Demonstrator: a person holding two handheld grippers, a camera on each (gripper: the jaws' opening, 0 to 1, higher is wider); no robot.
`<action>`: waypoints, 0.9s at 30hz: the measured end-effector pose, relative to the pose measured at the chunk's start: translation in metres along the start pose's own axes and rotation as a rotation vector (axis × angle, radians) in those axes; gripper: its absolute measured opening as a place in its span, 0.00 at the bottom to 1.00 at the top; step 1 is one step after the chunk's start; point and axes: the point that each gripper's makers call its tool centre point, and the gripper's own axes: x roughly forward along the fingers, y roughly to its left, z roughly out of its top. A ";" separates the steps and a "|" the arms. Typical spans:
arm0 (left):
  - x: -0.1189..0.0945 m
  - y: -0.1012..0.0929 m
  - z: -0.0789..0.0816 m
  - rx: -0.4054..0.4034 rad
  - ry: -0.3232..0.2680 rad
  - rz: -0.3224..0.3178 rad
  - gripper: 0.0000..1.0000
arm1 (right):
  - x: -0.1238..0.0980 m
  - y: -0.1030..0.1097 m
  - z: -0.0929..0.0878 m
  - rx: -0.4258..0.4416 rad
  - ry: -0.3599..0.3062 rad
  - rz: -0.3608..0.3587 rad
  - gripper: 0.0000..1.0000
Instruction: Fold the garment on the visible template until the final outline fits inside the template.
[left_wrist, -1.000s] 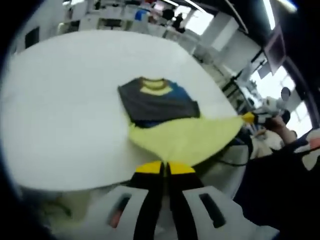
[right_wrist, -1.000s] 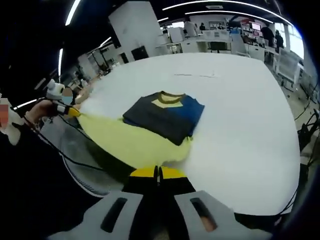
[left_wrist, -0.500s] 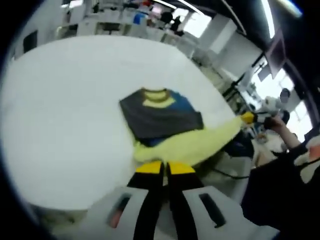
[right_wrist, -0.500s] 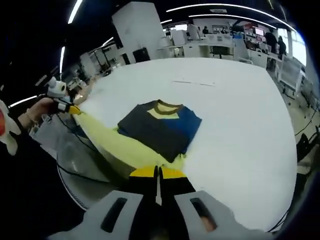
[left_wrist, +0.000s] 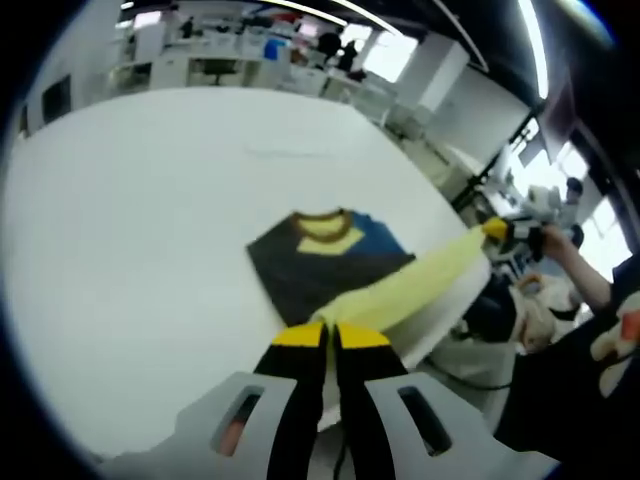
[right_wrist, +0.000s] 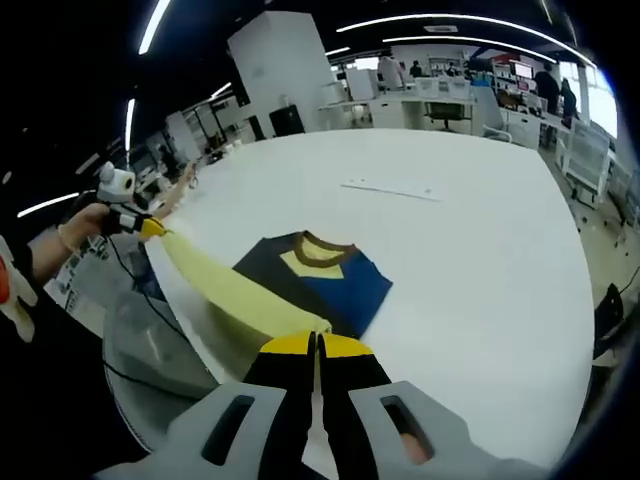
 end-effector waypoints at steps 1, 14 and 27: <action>0.002 0.002 0.003 0.003 0.000 0.001 0.00 | 0.003 -0.002 0.002 -0.004 0.002 -0.001 0.02; 0.034 0.037 0.031 -0.016 0.006 0.015 0.00 | 0.035 -0.032 0.023 -0.010 0.026 -0.002 0.02; 0.062 0.054 0.050 -0.038 0.025 0.014 0.00 | 0.063 -0.054 0.032 -0.003 0.054 -0.002 0.02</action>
